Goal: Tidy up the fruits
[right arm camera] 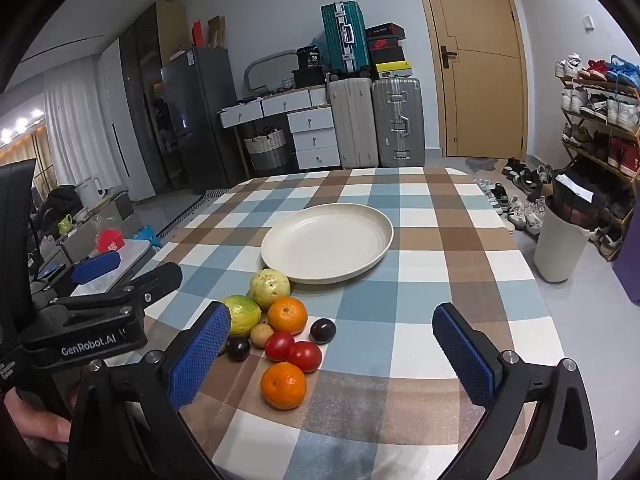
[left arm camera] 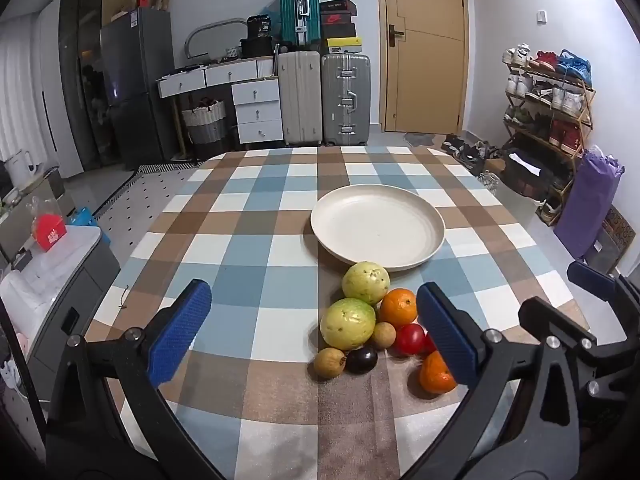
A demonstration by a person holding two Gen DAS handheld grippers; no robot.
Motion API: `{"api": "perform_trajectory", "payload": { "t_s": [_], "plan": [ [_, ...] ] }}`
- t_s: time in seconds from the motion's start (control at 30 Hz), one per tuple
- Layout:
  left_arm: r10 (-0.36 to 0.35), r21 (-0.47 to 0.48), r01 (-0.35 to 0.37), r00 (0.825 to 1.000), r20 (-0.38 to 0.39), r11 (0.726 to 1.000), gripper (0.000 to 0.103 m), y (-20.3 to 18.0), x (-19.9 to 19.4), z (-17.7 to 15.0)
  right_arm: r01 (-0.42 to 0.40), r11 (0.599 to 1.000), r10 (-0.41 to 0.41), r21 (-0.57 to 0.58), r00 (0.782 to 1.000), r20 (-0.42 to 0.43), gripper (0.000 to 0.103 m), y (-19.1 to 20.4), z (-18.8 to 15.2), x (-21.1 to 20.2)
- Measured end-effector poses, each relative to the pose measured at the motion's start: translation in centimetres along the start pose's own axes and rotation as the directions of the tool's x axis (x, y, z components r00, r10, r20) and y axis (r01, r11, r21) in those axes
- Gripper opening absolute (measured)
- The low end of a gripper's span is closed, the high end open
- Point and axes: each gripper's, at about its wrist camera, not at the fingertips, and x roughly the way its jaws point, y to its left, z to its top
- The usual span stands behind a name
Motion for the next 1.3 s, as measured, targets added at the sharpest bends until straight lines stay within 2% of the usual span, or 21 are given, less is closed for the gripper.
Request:
{"api": "perform_trajectory", "payload": {
  "t_s": [0.03,0.1,0.17,0.27,0.3,0.57,1.3],
  "plan": [
    [-0.003,-0.014,0.003,1.000,0.000,1.000,0.102,0.5,0.2,0.1,0.003,1.000,-0.003,-0.002,1.000,0.001,0.103,0.0,0.0,0.0],
    [0.033,0.033,-0.035,0.998,0.044,0.999,0.102,0.2,-0.5,0.5,0.005,1.000,-0.005,-0.004,1.000,0.000,0.103,0.0,0.0,0.0],
    [0.040,0.051,-0.044,0.997,0.070,0.998,0.102,-0.1,-1.1,-0.1,0.009,1.000,-0.009,-0.006,1.000,0.003,0.103,0.0,0.1,-0.1],
    [0.055,0.079,-0.061,0.996,0.069,0.995,0.102,-1.4,-0.8,-0.3,0.010,1.000,-0.010,-0.001,1.000,0.006,0.103,0.0,0.2,-0.1],
    [0.047,0.078,-0.052,0.997,0.067,0.996,0.102,-1.2,-0.8,-0.3,-0.014,1.000,0.014,-0.002,1.000,0.008,0.103,0.1,-0.2,0.4],
    [0.044,0.076,-0.049,0.997,0.071,0.996,0.102,-1.0,-1.3,-0.3,-0.027,1.000,0.027,0.001,1.000,0.012,0.103,0.1,0.1,-0.1],
    [0.048,0.066,-0.052,0.997,0.065,0.996,0.102,-0.8,-1.5,-0.5,-0.034,0.999,0.034,-0.007,0.999,0.015,0.103,0.6,0.3,-0.2]
  ]
}}
